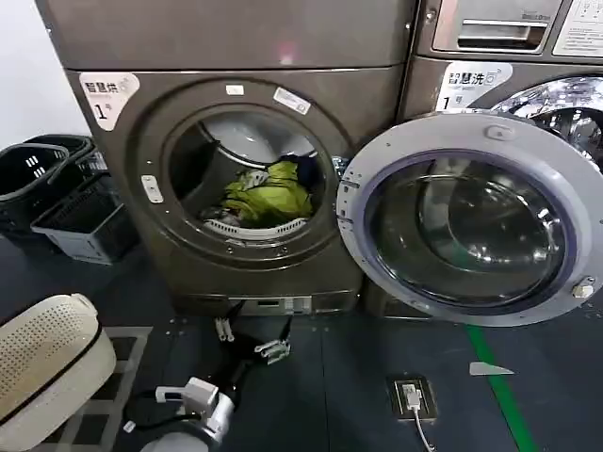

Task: Grasp the clothes from the dryer.

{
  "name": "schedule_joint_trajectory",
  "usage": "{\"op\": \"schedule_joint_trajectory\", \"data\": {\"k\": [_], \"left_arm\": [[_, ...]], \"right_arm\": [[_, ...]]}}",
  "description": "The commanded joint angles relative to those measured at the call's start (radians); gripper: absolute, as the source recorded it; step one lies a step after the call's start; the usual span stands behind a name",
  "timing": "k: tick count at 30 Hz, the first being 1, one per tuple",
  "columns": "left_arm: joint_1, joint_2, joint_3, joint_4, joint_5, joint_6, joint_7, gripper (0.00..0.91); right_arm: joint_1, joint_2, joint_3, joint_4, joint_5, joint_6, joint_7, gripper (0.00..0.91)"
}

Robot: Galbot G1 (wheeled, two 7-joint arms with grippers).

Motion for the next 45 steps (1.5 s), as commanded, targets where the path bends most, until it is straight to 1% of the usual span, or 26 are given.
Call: {"op": "schedule_joint_trajectory", "data": {"k": [1, 3, 15, 29, 33, 45], "left_arm": [[0.002, -0.003, -0.002, -0.003, 0.005, 0.003, -0.008, 0.907], [0.002, -0.003, -0.005, -0.006, 0.005, 0.005, -0.013, 0.907], [-0.008, -0.007, -0.03, -0.009, 0.01, 0.006, -0.054, 0.907], [-0.006, -0.009, -0.029, -0.013, 0.009, 0.02, -0.07, 0.907], [-0.003, -0.009, -0.029, -0.03, -0.026, 0.053, -0.083, 0.907], [-0.007, -0.016, -0.032, -0.03, -0.043, 0.053, -0.094, 0.907]], "right_arm": [[0.005, -0.001, 0.004, -0.002, -0.017, -0.005, -0.003, 0.907], [0.006, -0.005, 0.007, -0.005, 0.002, 0.005, 0.0, 0.907], [0.009, -0.004, 0.004, -0.006, 0.018, 0.021, 0.008, 0.907], [0.01, 0.002, -0.002, -0.002, 0.023, 0.034, 0.0, 0.907], [0.014, 0.003, -0.007, 0.001, 0.023, 0.034, -0.001, 0.907], [0.02, 0.001, -0.012, -0.005, 0.025, 0.042, -0.005, 0.907]]}}
